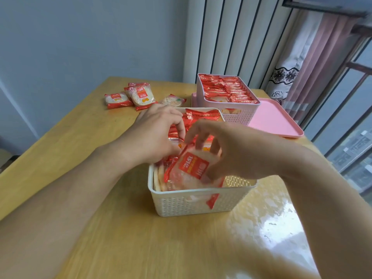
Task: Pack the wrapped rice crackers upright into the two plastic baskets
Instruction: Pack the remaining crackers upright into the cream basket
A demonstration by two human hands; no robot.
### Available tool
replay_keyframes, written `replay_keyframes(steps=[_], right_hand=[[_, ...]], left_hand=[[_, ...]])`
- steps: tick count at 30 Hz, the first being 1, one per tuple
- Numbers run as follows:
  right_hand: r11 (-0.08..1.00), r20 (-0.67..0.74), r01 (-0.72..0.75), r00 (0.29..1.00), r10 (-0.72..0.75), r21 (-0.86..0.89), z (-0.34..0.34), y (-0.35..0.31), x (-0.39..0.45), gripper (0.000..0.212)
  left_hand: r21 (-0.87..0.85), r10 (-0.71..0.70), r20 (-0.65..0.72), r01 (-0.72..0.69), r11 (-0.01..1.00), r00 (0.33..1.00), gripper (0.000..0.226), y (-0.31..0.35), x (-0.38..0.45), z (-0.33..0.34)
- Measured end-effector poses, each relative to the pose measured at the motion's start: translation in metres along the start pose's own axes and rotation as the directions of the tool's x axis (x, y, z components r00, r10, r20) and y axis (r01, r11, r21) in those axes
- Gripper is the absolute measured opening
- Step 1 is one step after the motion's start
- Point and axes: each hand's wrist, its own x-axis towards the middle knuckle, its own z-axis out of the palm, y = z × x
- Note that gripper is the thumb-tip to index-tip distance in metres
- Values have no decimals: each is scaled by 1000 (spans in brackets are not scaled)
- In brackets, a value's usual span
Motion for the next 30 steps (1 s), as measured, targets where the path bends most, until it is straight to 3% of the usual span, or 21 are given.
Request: replay_keyframes(steps=[3,5,7,11,14,19,24,30], right_hand=[[988,-255,60,967,-21,145,-14,2,-3,57],[984,-319,74,947,-18,165,-21,6,-5,53],[998,-283,56,958,-52,4,-23,7,-7,50],[938,-53,47,996,-70,-344,-2,-2,-4,55],[909,18,81,997,-81,-409,21,-4,8,50],[903,-210,-42,976,-54,-427,19,9,12,41],[920,-271,-32,959,-82,-391,19,3,13,43],[911,-293,-48,953,-82,-409,26,18,28,36]], left_hand=[[27,-33,24,33,999,999,34,0,-1,-3],[40,-63,60,60,997,996,27,-1,-3,-7],[43,-64,88,61,997,994,22,1,-4,-10],[53,-38,187,29,998,982,16,1,-2,-11],[2,-22,248,22,1000,969,24,0,-3,-14],[-53,2,356,19,998,934,30,-7,-5,-28],[27,-8,228,2,1000,974,31,-15,-1,-30],[65,-113,215,102,993,970,27,-17,2,-24]])
